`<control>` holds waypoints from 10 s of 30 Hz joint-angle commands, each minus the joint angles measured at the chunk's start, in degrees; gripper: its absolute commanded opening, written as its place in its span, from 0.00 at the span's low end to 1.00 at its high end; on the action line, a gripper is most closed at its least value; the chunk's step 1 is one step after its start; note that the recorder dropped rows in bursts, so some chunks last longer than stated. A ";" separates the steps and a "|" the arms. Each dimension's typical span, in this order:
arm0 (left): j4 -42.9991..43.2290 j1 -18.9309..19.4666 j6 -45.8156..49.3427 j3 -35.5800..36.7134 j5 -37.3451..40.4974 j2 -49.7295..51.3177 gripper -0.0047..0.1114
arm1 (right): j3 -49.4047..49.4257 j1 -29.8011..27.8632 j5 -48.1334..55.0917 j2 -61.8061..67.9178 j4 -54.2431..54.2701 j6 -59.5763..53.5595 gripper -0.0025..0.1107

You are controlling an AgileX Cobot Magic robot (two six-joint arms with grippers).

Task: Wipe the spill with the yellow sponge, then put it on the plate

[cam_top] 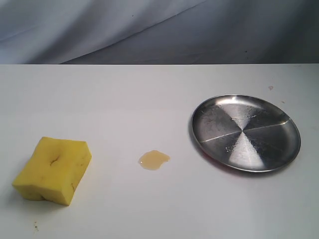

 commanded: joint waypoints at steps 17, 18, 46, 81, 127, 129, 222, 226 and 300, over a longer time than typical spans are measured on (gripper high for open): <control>0.12 0.05 -0.31 -0.17 -0.37 -0.20 0.04 | -29.07 0.10 31.91 52.74 52.02 -62.58 0.02; 0.12 0.05 -0.31 -0.17 -0.37 -0.20 0.04 | -30.18 0.42 32.31 55.51 52.12 -62.84 0.02; 0.12 0.05 -0.31 -0.17 -0.37 -0.20 0.04 | -89.84 50.05 25.37 119.77 0.76 -15.90 0.21; 0.12 0.05 -0.31 -0.17 -0.37 -0.20 0.04 | -92.72 49.15 26.05 126.54 -11.80 2.56 0.02; 0.12 0.05 -0.31 -0.17 -0.37 -0.20 0.04 | -102.56 37.79 44.62 135.44 -22.28 3.29 0.02; 0.12 0.05 -0.31 -0.17 -0.37 -0.20 0.04 | -104.47 38.06 45.53 135.79 -19.63 2.07 0.02; 0.12 0.05 -0.31 -0.17 -0.37 -0.20 0.04 | -82.45 27.45 40.30 122.07 -16.41 -0.36 0.02; 0.12 0.05 -0.31 -0.17 -0.37 -0.20 0.04 | -94.68 30.39 45.43 128.60 -11.29 -2.90 0.02; 0.12 0.05 -0.31 -0.17 -0.37 -0.20 0.04 | -65.61 8.55 34.60 94.33 -32.30 9.33 0.61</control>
